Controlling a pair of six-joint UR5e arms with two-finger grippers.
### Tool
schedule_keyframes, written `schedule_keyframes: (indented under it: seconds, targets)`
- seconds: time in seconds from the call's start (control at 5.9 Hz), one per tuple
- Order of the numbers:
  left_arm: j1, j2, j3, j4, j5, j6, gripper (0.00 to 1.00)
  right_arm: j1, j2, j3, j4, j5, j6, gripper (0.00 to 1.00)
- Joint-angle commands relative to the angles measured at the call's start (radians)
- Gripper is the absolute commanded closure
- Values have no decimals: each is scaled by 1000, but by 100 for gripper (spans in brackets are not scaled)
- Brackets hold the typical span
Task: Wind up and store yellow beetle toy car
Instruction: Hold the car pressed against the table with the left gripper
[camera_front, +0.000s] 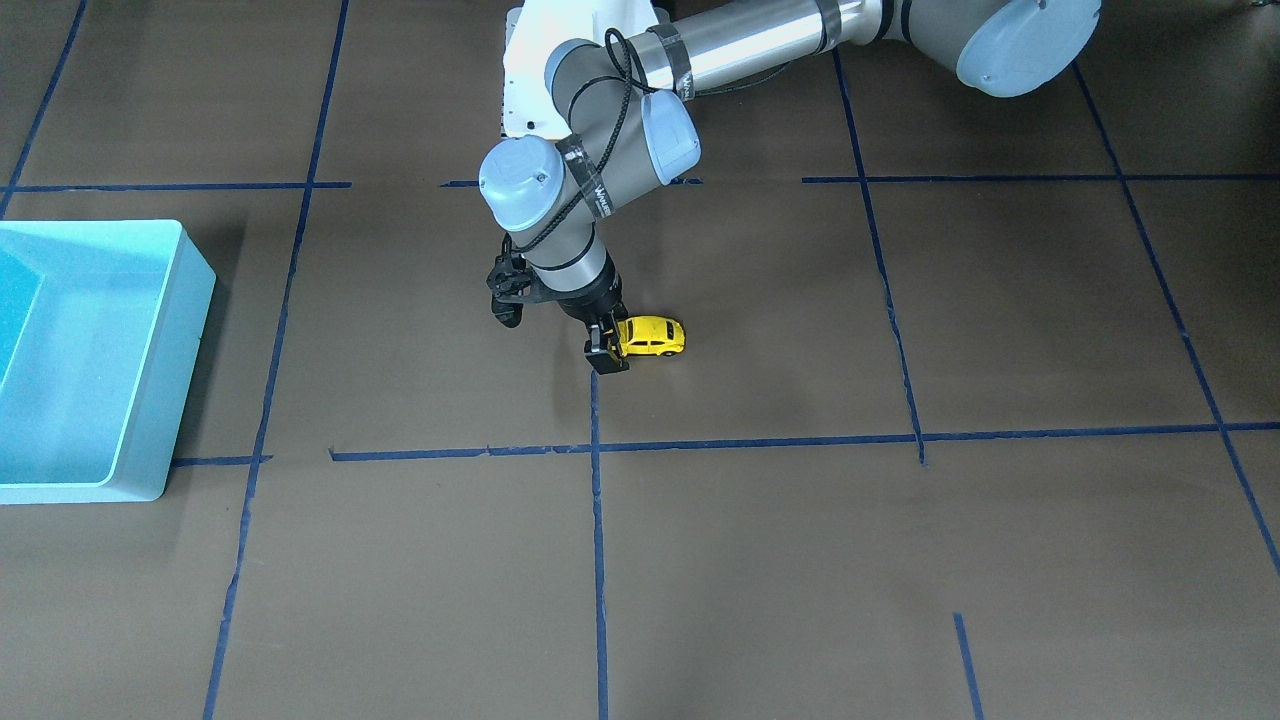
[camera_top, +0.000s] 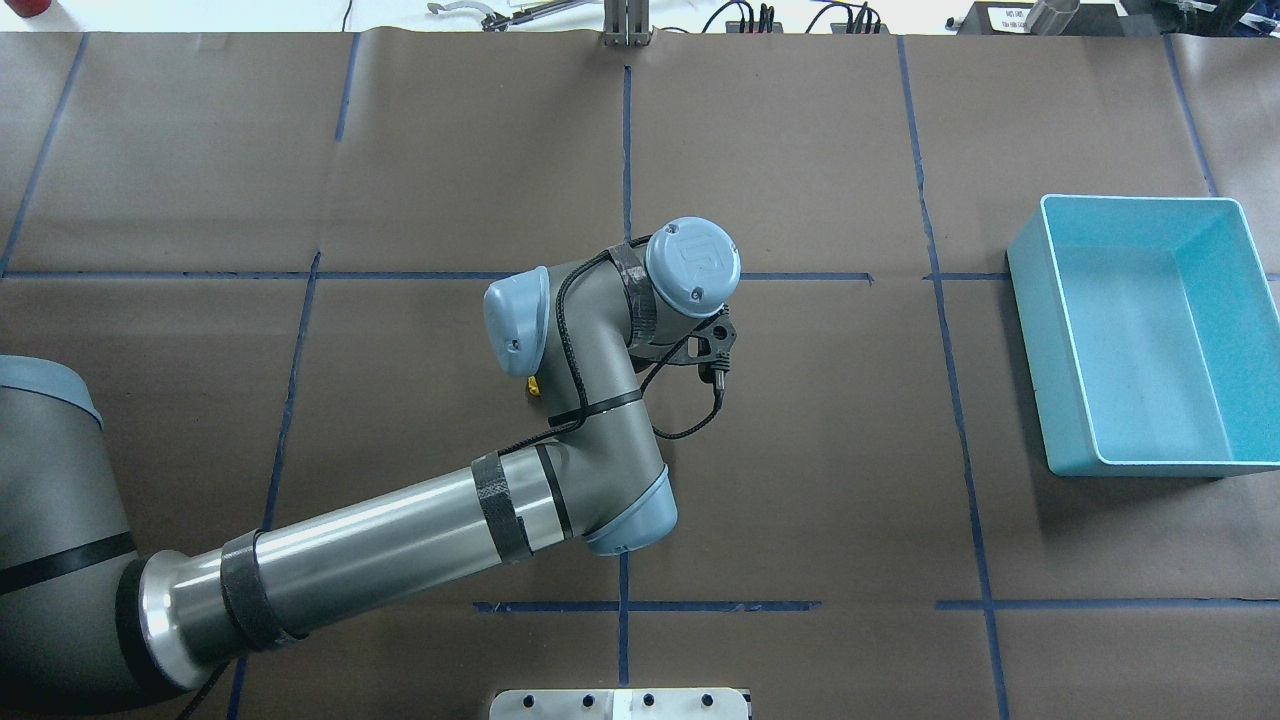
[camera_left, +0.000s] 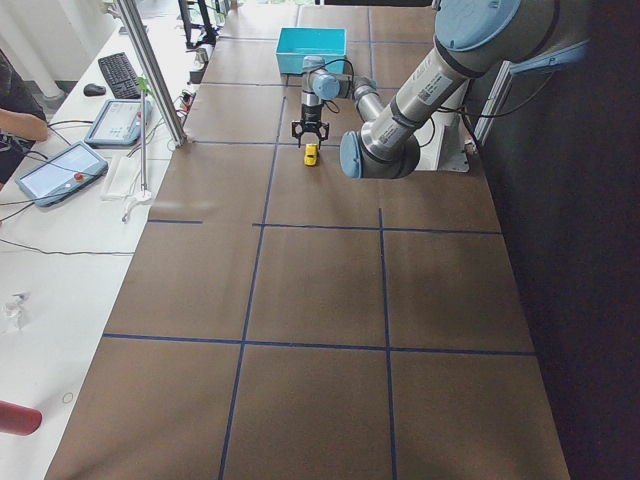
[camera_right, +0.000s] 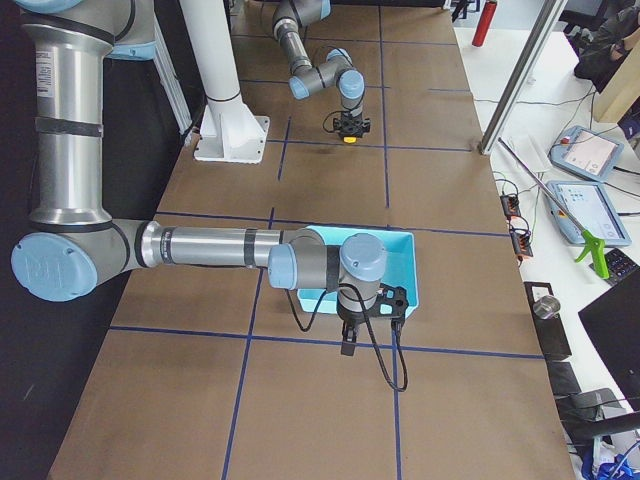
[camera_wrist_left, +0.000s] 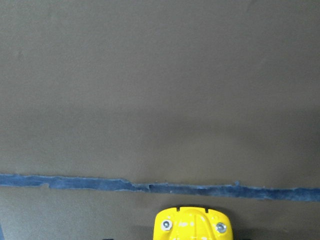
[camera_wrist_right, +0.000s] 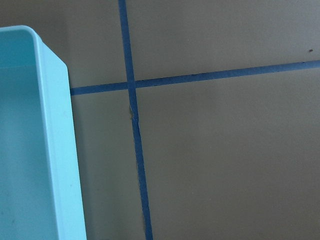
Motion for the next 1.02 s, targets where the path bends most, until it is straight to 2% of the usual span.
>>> schedule_keyframes:
  seconds: [0.0, 0.34, 0.68, 0.85]
  targets:
    - [2, -3, 2, -1, 0, 3, 49, 0, 0, -1, 0, 0, 0, 0]
    - [2, -3, -3, -1, 0, 4, 72, 0, 0, -1, 2, -2, 0, 0]
    - [2, 9, -64, -10, 0, 93, 85, 0, 0, 1, 0, -2, 0, 0]
    - [2, 31, -120, -15, -3, 87, 88, 0, 0, 1, 0, -2, 0, 0]
